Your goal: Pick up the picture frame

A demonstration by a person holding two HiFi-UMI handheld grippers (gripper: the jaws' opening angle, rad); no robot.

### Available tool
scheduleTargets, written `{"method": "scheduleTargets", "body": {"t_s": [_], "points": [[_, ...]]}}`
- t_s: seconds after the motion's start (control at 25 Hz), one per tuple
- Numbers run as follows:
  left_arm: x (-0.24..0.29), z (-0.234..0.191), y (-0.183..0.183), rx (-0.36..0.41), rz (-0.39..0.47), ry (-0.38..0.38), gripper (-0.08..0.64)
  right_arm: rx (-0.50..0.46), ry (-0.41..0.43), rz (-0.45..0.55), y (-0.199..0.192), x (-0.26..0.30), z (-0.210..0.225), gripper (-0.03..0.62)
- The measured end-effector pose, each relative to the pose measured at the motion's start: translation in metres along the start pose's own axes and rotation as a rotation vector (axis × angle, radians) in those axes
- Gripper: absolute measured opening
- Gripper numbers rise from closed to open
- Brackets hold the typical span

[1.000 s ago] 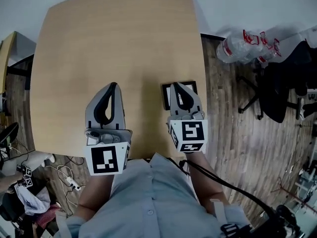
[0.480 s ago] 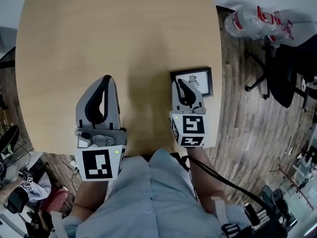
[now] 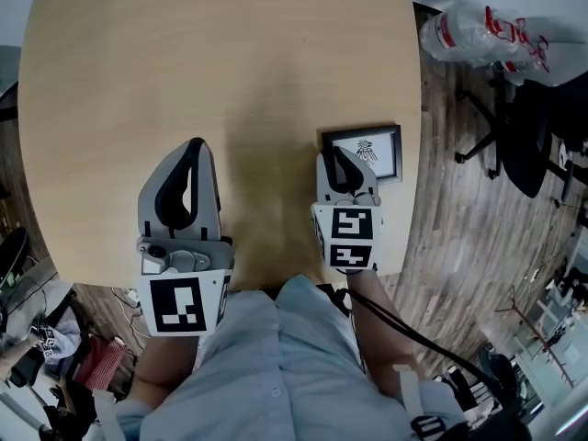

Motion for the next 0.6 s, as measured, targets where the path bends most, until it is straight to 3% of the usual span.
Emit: {"method": "scheduleTargets", "body": {"t_s": [0.12, 0.32, 0.6], "points": [[-0.008, -0.006, 0.012, -0.001, -0.004, 0.009, 0.002, 0.028, -0.001, -0.073, 0.003, -0.005, -0.005, 0.089], [-0.014, -0.012, 0.012, -0.012, 0.008, 0.030, 0.002, 0.028, 0.000, -0.112, -0.002, -0.006, -0.007, 0.086], [-0.014, -0.003, 0.010, -0.024, 0.023, 0.043, 0.002, 0.039, 0.005, -0.044, -0.003, -0.004, 0.002, 0.058]]}}
Point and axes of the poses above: the fingertips, and each gripper's own axes: x forward along the fingers, z to its right, y out of its top, the point moved 4 cm from there along -x, backward along the fingers, and after that the axes turned 13 degrees about y, right-handed, at the moved point
